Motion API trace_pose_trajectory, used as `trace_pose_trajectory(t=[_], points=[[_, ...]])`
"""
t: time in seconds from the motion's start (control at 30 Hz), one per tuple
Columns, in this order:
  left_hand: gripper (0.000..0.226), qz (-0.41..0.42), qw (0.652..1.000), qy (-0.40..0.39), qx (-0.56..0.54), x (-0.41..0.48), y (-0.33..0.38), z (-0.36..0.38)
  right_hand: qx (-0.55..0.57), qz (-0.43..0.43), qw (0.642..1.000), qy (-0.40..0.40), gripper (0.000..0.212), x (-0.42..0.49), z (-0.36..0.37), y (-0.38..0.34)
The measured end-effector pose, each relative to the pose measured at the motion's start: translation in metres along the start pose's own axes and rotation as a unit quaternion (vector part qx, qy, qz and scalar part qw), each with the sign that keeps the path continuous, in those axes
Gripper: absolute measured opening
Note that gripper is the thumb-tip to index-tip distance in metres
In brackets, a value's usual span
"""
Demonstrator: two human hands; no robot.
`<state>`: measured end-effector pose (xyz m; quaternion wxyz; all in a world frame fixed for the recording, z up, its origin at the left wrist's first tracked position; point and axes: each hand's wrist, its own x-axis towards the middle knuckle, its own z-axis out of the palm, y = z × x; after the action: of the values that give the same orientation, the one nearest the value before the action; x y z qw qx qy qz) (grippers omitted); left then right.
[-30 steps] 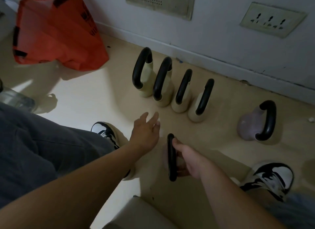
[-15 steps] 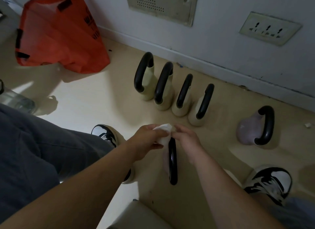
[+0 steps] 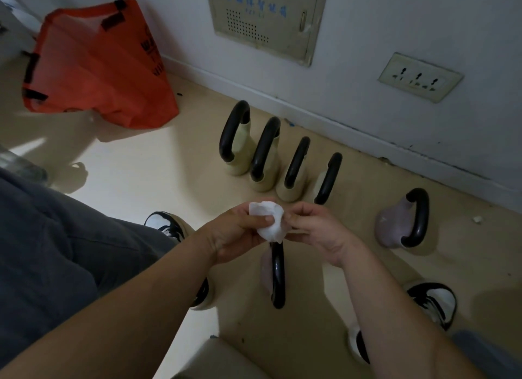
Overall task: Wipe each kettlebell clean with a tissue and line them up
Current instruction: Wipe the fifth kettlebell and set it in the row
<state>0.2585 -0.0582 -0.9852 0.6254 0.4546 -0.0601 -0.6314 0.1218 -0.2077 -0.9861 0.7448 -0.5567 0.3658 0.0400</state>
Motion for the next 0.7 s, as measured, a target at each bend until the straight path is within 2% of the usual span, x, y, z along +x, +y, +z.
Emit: trace_pose_trajectory(t=[0.07,0.17,0.37,0.43,0.47,0.53,0.57,0.63,0.7], points=[[0.031,0.008,1.000,0.011,0.017,-0.001,0.000,-0.002,0.002,-0.006,1.000,0.006,0.012,-0.004,-0.001,-0.004],[0.031,0.011,0.998,-0.011,0.068,-0.004,-0.001,0.003,-0.046,-0.010,0.999,0.002,0.024,-0.008,0.002,-0.007],[0.039,0.004,0.999,0.021,0.025,-0.002,-0.005,0.001,-0.010,-0.020,0.997,0.068,0.012,-0.006,0.009,-0.011],[0.034,0.000,0.994,0.087,0.065,-0.004,-0.006,-0.001,0.003,-0.018,0.996,0.091,0.018,-0.006,0.009,-0.011],[0.030,0.001,0.982,0.151,0.110,-0.005,-0.006,0.000,0.000,-0.019,0.994,0.106,0.022,-0.005,0.009,-0.011],[0.026,0.035,0.937,0.287,0.195,-0.007,-0.010,0.005,-0.052,-0.033,0.988,0.138,0.027,-0.005,0.008,-0.012],[0.033,0.042,0.931,0.304,0.199,-0.006,-0.009,0.007,-0.077,-0.041,0.985,0.147,0.026,-0.006,0.009,-0.013],[0.052,-0.006,0.963,0.220,0.153,-0.005,-0.006,0.015,-0.074,-0.058,0.985,0.144,0.019,-0.007,0.014,-0.017],[0.057,-0.050,0.985,0.116,0.119,-0.004,-0.005,0.025,-0.026,-0.048,0.994,0.099,0.012,-0.007,0.020,-0.019]])
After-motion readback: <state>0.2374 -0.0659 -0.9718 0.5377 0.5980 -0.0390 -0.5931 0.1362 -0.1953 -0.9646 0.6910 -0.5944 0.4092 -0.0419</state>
